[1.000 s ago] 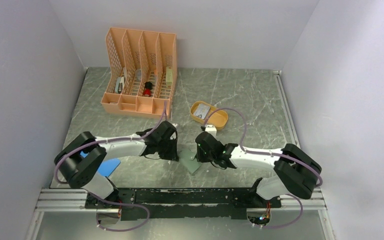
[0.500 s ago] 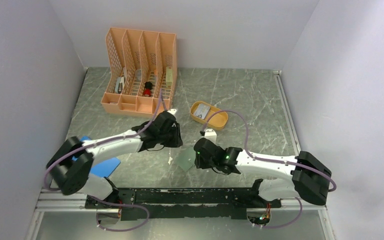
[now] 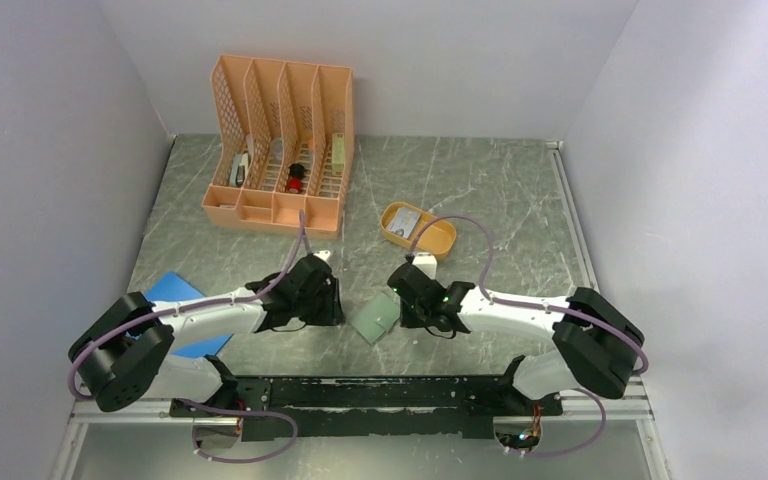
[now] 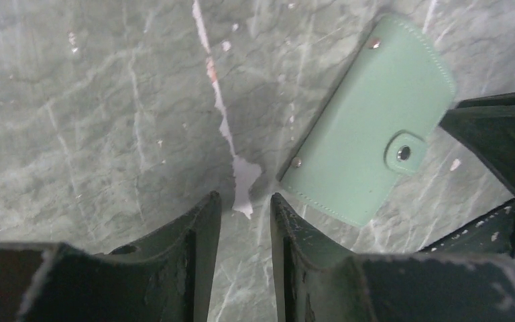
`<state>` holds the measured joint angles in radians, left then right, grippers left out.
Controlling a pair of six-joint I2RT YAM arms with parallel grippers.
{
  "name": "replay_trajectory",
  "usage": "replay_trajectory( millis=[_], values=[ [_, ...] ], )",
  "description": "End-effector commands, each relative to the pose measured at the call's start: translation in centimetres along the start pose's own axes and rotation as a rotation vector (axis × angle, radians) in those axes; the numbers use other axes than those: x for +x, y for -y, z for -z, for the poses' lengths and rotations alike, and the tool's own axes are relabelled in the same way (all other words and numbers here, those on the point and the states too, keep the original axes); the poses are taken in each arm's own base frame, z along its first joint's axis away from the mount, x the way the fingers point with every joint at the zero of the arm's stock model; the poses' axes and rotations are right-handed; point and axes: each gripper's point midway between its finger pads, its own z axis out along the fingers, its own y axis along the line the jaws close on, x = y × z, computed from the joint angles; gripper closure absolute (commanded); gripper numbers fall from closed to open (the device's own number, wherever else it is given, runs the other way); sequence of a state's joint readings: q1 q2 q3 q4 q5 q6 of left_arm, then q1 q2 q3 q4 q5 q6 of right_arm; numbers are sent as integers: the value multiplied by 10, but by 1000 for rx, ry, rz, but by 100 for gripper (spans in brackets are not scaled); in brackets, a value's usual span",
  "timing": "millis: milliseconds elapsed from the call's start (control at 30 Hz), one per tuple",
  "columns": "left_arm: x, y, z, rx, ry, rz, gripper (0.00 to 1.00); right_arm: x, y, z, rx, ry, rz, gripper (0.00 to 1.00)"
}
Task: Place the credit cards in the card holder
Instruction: Adjust the card holder at the center of the board.
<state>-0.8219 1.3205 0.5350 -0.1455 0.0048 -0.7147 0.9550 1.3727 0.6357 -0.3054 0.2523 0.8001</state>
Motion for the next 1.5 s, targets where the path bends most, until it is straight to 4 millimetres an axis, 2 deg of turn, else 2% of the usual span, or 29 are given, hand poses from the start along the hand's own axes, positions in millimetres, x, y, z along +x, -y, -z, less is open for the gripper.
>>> replay_trajectory(
  millis=[0, 133, 233, 433, 600, 667, 767, 833, 933, 1067, 1133, 1300, 1467],
  values=[
    [-3, 21, -3, 114, 27, 11, 62, 5, 3, -4, 18, -21, -8, 79],
    [-1, 33, -4, 188, 22, 9, 62, 5, 6, -13, 25, -28, -8, 80],
    [-2, 35, -2, 203, 25, 12, 63, -6, 2, -19, 15, -10, -8, 80],
    [-9, 29, 10, 163, 62, 15, 61, -31, -11, -31, -4, 18, 21, 80],
    [-19, 24, 18, 121, 103, 30, 56, -37, -11, -32, 6, 20, 32, 80],
    [-26, 29, 19, 129, 121, 36, 49, -41, -9, -26, 12, 36, 34, 79],
    [-36, 40, 15, 151, 131, 41, 27, -48, -6, -13, 15, 63, 50, 74],
    [-40, 46, 8, 154, 118, 32, 23, -48, -5, -8, 8, 64, 60, 71],
    [-38, 49, -5, 150, 75, 26, 25, -48, -3, 2, 2, 68, 64, 68],
    [-30, 47, -18, 148, 46, 58, 29, -36, -11, 7, -71, 31, 46, 65],
    [-25, 43, -18, 145, 42, 79, 31, -30, -12, 2, -69, 6, 26, 65],
    [-19, 33, -8, 137, 66, 100, 34, -30, -10, -17, -9, -18, 24, 72],
    [-18, 25, 1, 115, 83, 94, 35, -32, -21, -33, -24, -35, 51, 75]
  ],
)
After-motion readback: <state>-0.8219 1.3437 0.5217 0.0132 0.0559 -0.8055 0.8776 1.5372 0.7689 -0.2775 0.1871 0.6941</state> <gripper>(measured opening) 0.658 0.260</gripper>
